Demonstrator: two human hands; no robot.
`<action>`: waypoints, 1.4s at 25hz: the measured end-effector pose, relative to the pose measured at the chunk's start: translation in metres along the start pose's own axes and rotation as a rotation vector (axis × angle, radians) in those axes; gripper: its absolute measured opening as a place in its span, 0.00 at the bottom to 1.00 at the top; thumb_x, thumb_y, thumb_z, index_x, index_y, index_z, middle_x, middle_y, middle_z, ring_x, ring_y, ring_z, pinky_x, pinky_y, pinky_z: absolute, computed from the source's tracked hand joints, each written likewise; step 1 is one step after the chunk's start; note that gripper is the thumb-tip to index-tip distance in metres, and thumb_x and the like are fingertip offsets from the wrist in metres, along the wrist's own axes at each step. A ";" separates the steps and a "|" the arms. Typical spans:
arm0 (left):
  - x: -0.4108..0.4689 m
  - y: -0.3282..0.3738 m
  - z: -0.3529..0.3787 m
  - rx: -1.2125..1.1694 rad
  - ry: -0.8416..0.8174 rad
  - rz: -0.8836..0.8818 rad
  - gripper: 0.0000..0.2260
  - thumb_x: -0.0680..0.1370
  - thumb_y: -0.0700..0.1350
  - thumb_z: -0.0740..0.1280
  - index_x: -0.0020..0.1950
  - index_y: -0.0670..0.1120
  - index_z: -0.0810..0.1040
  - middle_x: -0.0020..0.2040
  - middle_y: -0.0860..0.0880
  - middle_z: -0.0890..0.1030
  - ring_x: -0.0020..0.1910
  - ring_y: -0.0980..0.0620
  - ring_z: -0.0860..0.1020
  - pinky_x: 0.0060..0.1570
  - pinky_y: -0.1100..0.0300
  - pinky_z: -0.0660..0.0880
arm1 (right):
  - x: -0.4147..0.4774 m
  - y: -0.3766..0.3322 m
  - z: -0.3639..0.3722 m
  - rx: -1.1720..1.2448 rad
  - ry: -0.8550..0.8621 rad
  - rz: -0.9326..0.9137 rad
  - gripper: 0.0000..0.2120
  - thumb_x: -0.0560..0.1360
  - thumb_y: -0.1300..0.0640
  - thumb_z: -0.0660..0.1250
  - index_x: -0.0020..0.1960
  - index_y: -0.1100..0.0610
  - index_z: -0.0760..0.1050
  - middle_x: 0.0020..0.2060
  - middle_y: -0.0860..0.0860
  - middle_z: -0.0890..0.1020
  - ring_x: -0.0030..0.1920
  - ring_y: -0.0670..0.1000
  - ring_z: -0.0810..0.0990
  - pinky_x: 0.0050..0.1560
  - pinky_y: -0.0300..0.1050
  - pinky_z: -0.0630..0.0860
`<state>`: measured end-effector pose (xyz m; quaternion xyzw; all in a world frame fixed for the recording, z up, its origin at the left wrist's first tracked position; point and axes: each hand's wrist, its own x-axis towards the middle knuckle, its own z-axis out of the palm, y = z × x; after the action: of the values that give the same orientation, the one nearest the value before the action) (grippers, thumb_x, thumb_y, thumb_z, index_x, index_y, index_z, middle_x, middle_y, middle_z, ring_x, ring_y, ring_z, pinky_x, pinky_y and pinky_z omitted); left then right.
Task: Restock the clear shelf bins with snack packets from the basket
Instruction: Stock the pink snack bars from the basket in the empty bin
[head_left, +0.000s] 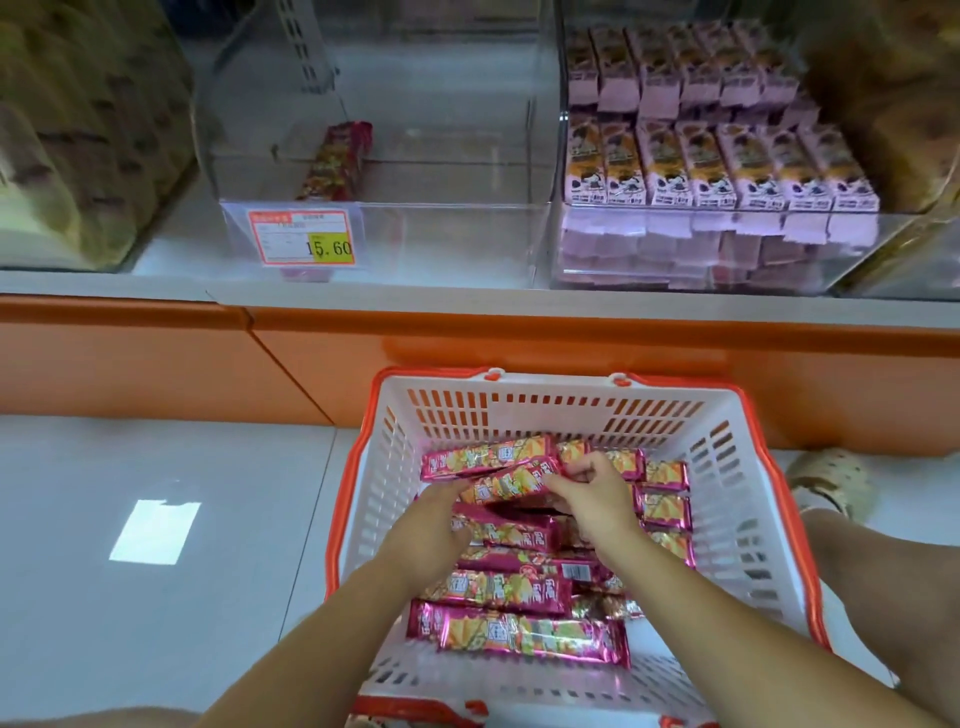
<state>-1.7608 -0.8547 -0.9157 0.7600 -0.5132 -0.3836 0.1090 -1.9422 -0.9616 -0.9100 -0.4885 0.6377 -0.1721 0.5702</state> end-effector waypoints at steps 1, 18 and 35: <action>0.000 0.004 -0.002 -0.007 0.012 0.007 0.29 0.79 0.47 0.65 0.77 0.52 0.57 0.76 0.49 0.62 0.70 0.50 0.67 0.66 0.59 0.66 | -0.005 -0.008 -0.005 0.036 -0.002 -0.043 0.10 0.72 0.59 0.73 0.48 0.57 0.72 0.47 0.55 0.79 0.45 0.56 0.83 0.50 0.54 0.81; -0.049 0.061 -0.020 -0.331 -0.260 0.080 0.29 0.73 0.60 0.70 0.71 0.58 0.64 0.56 0.58 0.79 0.52 0.57 0.79 0.58 0.55 0.75 | -0.054 -0.046 -0.042 0.444 -0.369 -0.025 0.17 0.76 0.63 0.68 0.62 0.52 0.72 0.51 0.55 0.84 0.53 0.56 0.83 0.50 0.51 0.81; -0.084 0.095 -0.109 -0.556 -0.055 0.346 0.24 0.73 0.46 0.74 0.67 0.56 0.71 0.55 0.55 0.81 0.53 0.56 0.80 0.57 0.57 0.77 | -0.139 -0.137 -0.033 0.300 -0.250 -0.529 0.20 0.73 0.66 0.69 0.60 0.48 0.73 0.47 0.45 0.85 0.50 0.46 0.84 0.49 0.41 0.81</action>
<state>-1.7665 -0.8498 -0.7487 0.5919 -0.5133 -0.5052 0.3619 -1.9310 -0.9229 -0.7161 -0.5650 0.3814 -0.3448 0.6453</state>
